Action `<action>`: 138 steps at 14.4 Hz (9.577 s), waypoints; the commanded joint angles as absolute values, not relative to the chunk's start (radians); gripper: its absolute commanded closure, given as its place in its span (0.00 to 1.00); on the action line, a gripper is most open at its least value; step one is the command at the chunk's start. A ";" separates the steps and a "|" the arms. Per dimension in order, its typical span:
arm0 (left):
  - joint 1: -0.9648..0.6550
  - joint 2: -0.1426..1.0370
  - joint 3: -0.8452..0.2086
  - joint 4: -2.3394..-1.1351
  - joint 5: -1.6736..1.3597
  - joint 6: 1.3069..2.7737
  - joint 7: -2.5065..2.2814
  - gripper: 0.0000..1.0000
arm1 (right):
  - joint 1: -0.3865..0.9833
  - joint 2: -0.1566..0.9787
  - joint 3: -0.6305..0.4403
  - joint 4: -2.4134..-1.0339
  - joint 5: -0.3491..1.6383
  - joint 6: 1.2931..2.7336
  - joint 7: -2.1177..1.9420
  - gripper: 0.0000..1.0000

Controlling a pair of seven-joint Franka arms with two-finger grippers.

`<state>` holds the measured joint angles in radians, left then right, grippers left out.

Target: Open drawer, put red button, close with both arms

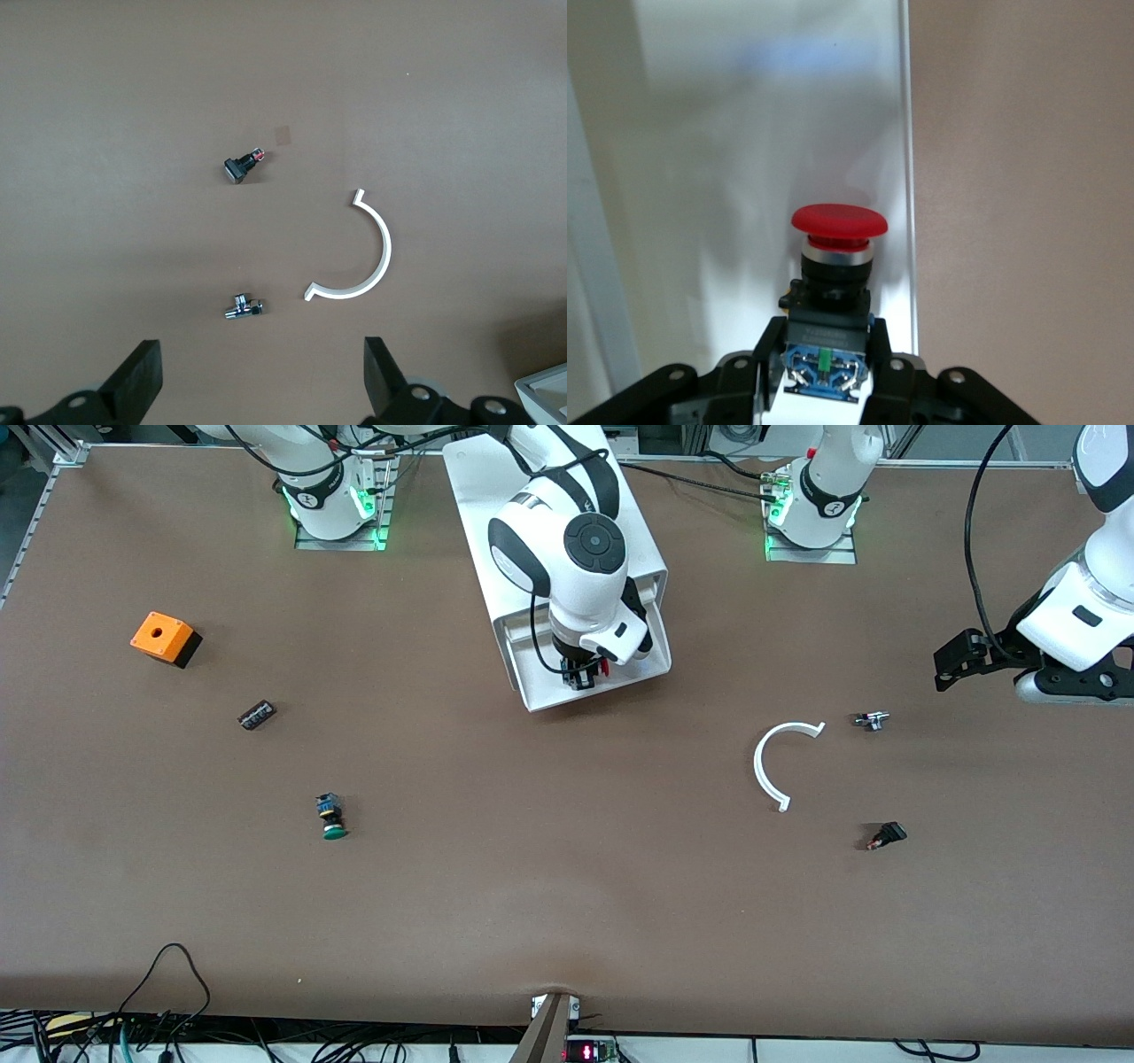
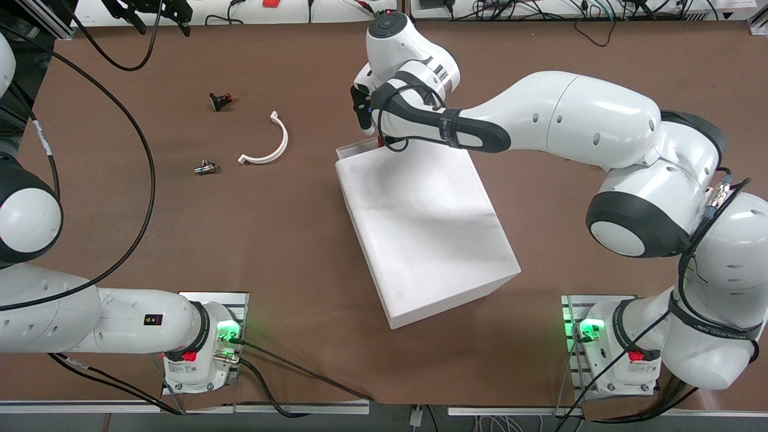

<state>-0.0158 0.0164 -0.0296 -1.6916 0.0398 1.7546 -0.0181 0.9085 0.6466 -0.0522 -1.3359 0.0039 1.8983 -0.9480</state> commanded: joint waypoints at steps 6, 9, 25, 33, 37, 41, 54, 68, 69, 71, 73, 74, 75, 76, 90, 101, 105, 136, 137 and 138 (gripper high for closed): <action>-0.017 0.006 -0.026 -1.698 0.032 1.761 0.003 0.00 | 0.914 0.641 -0.064 -1.332 0.021 1.905 -0.956 0.00; -0.018 0.008 -0.028 -1.698 0.032 1.761 0.003 0.00 | 0.911 0.635 -0.069 -1.316 0.021 1.905 -0.956 0.00; -0.020 0.006 -0.028 -1.687 0.018 1.756 -0.009 0.00 | 0.778 0.502 -0.078 -1.192 0.138 1.844 -0.945 0.00; -0.035 0.024 -0.046 -1.674 0.005 1.577 -0.164 0.00 | 0.657 0.376 -0.072 -1.172 0.175 1.749 -0.642 0.00; -0.057 0.147 -0.090 -1.635 -0.065 1.577 -0.209 0.00 | 0.603 0.368 -0.075 -1.178 0.167 1.756 -0.380 0.00; -0.139 0.303 -0.100 -1.588 -0.124 1.615 -0.250 0.00 | 0.456 0.338 -0.074 -1.279 0.178 1.762 -0.293 0.00; -0.477 0.523 -0.100 -1.586 -0.202 2.017 -0.672 0.00 | 0.123 0.276 -0.071 -1.399 0.012 1.657 -0.063 0.00; -0.592 0.546 -0.100 -1.620 -0.196 2.069 -0.792 0.00 | 0.051 0.080 -0.159 -1.509 -0.008 1.548 -0.349 0.00; -0.594 0.543 -0.101 -1.620 -0.196 2.059 -0.790 0.00 | 0.048 0.080 -0.170 -1.509 -0.006 1.548 -0.379 0.00; -0.591 0.528 -0.101 -1.618 -0.195 1.993 -0.764 0.00 | 0.051 0.078 -0.176 -1.508 -0.002 1.548 -0.373 0.00; -0.597 0.517 -0.101 -1.618 -0.198 1.953 -0.750 0.00 | 0.052 0.080 -0.176 -1.508 -0.006 1.548 -0.368 0.00; -0.600 0.518 -0.103 -1.618 -0.202 1.944 -0.749 0.00 | 0.052 0.083 -0.175 -1.508 -0.006 1.548 -0.368 0.00; -0.598 0.518 -0.119 -1.618 -0.206 1.939 -0.749 0.00 | 0.051 0.083 -0.176 -1.508 -0.005 1.549 -0.379 0.00; -0.592 0.520 -0.138 -1.620 -0.206 1.939 -0.750 0.00 | 0.051 0.084 -0.176 -1.508 -0.002 1.549 -0.368 0.00; -0.598 0.534 -0.201 -1.623 -0.210 1.876 -0.756 0.00 | 0.052 -0.008 -0.170 -1.669 -0.023 1.652 -0.382 0.00; -0.574 0.543 -0.213 -1.608 -0.253 1.876 -0.746 0.00 | 0.044 -0.072 -0.164 -1.718 -0.006 1.612 -0.370 0.00; -0.490 0.529 -0.215 -1.554 -0.169 1.871 -0.744 0.00 | 0.058 -0.066 -0.163 -1.703 -0.009 1.612 -0.385 0.00; -0.054 0.063 0.112 -1.636 -0.034 1.686 0.172 0.00 | 0.063 -0.055 -0.164 -1.683 -0.006 1.571 -0.385 0.00; -0.058 0.067 0.089 -1.611 0.004 1.681 0.170 0.00 | 0.063 -0.055 -0.163 -1.683 -0.006 1.572 -0.385 0.00; -0.060 0.064 0.051 -1.608 0.032 1.680 0.172 0.00 | 0.063 -0.055 -0.164 -1.683 -0.006 1.571 -0.385 0.00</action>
<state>-0.0439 0.0493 0.0967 -1.6578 -0.0253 1.6950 0.1655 0.0591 -0.0618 -0.1616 -1.7056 -0.0061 1.5917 -0.3738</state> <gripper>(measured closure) 0.000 0.000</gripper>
